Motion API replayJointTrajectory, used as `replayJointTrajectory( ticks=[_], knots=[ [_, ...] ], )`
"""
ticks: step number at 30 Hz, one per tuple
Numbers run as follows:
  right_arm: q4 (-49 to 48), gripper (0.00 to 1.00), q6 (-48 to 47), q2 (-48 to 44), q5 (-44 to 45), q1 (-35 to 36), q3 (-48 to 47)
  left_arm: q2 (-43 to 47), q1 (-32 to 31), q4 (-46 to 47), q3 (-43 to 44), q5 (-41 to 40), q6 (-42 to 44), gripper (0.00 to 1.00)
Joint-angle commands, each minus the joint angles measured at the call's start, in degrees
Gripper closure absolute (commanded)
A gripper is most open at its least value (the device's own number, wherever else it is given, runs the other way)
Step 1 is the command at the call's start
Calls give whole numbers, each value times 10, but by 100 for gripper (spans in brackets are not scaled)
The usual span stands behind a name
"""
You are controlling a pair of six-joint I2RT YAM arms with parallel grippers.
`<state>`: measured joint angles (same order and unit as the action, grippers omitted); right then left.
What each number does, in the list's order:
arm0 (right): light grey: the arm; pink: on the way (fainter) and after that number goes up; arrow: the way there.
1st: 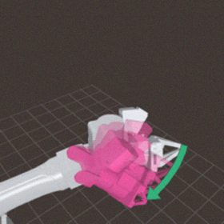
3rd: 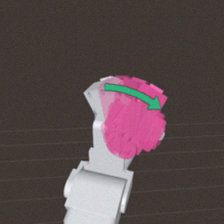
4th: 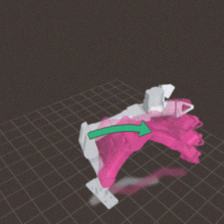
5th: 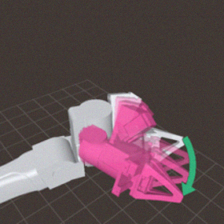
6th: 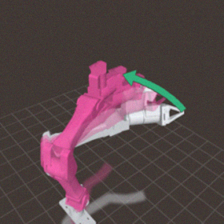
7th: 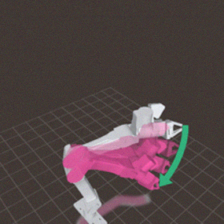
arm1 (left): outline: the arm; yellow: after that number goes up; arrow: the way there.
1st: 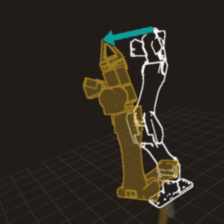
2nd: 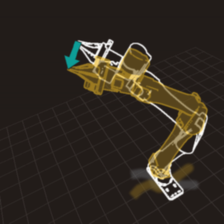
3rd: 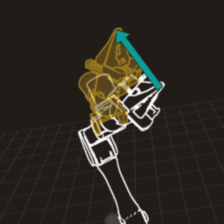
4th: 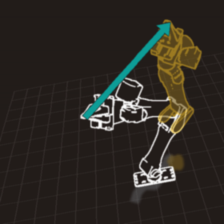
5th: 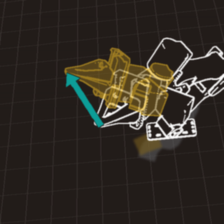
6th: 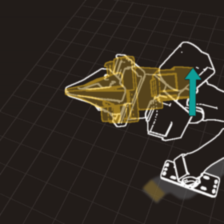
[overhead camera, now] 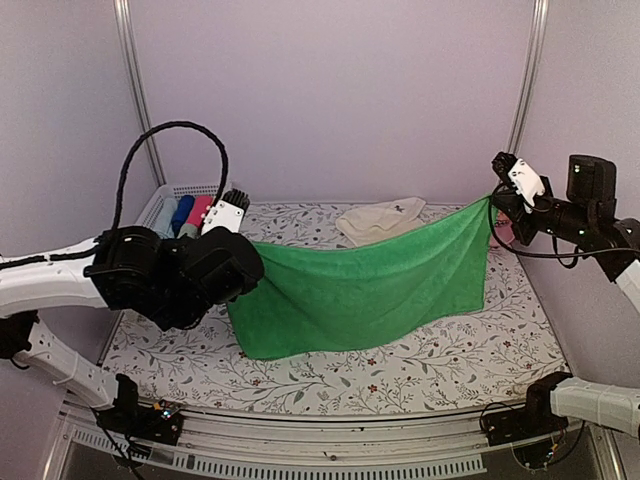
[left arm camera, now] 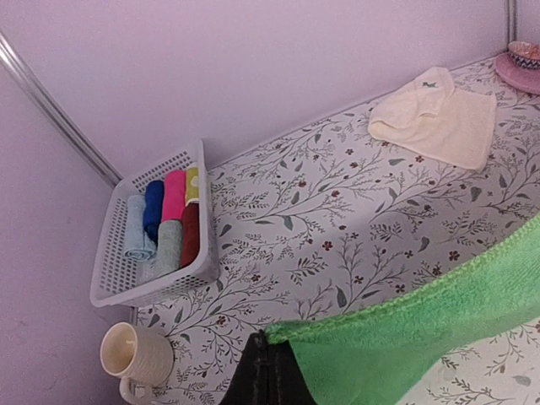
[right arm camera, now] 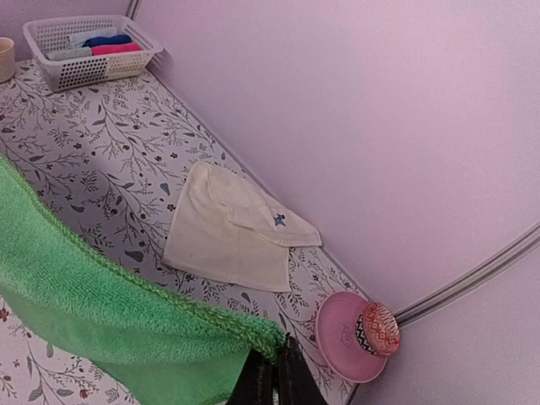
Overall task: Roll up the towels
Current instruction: Flatten out the towel at the center of the board.
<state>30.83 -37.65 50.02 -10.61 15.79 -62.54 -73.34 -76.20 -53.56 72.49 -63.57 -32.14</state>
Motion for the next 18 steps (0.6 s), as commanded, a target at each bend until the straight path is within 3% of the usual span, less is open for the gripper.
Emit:
replayJointTrajectory(
  ticks=[1, 5, 7, 12, 18],
  knots=[
    [-25, 98, 42, 70, 67, 0, -12, -42, 53, -66, 18, -60, -33, 100],
    [-74, 98, 48, 172, 98, -1, -16, -30, 186, 210, -76, 73, 192, 100],
    [-103, 98, 46, 233, 104, -1, -18, -31, 242, 319, -123, 152, 245, 100],
    [-170, 98, 33, 420, 125, -2, -50, -147, 332, 373, -103, 227, 296, 100],
    [-223, 98, 35, 583, 195, -4, -142, -323, 376, 412, 3, 237, 372, 100]
  ],
)
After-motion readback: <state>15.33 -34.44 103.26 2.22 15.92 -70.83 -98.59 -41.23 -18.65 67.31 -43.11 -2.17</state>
